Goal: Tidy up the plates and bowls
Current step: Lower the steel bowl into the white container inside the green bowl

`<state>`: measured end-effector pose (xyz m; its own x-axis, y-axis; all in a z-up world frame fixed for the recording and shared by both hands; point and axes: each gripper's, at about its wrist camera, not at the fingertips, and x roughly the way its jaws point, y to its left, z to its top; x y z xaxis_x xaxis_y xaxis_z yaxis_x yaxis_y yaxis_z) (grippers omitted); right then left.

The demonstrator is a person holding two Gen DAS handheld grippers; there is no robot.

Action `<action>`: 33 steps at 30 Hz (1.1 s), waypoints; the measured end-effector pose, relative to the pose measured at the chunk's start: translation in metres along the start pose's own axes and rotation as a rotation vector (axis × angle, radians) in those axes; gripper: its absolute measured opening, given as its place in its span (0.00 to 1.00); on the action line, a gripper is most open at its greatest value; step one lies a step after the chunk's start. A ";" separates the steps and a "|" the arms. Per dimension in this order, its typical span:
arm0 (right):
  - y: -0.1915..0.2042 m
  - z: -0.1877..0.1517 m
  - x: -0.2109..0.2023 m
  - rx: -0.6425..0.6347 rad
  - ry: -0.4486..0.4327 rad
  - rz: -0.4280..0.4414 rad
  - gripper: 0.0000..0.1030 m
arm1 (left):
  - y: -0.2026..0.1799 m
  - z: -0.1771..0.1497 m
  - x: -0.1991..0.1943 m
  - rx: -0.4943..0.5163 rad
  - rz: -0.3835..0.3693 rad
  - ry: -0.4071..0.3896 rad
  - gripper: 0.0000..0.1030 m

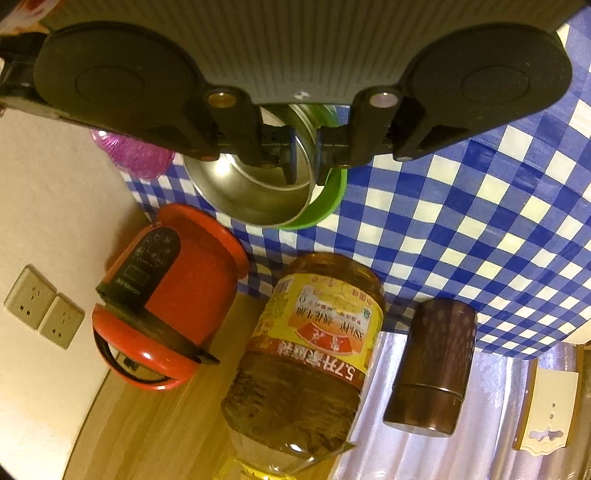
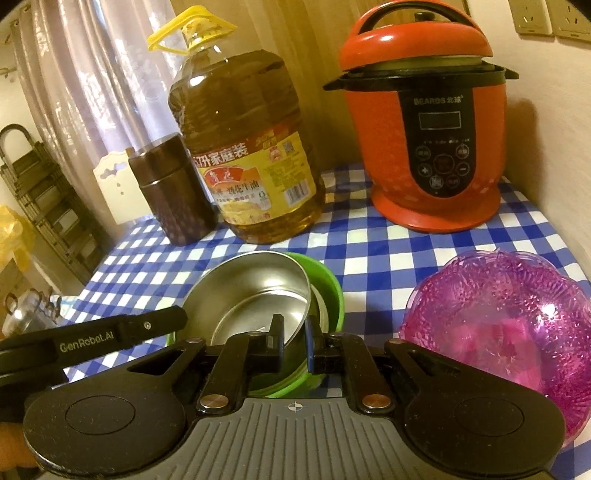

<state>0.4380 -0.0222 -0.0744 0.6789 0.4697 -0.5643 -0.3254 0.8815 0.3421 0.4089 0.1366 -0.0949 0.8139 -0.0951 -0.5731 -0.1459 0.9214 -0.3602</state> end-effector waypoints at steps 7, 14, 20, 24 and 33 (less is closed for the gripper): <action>-0.014 0.002 -0.012 0.061 -0.082 -0.028 0.60 | 0.006 0.006 -0.005 -0.025 0.005 -0.054 0.22; -0.031 0.006 -0.006 0.144 -0.089 -0.010 0.60 | 0.012 0.008 0.006 -0.024 0.014 -0.049 0.23; -0.041 0.005 0.000 0.177 -0.090 0.032 0.56 | 0.014 0.005 0.013 -0.027 -0.003 -0.026 0.23; -0.041 0.003 0.006 0.168 -0.066 0.050 0.39 | 0.012 0.004 0.016 -0.012 0.003 -0.022 0.23; -0.039 0.000 0.012 0.154 -0.045 0.053 0.30 | 0.012 0.001 0.022 0.015 0.015 0.005 0.24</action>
<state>0.4588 -0.0508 -0.0939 0.6933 0.5093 -0.5099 -0.2587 0.8362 0.4835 0.4259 0.1458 -0.1107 0.8085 -0.0829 -0.5826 -0.1499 0.9283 -0.3402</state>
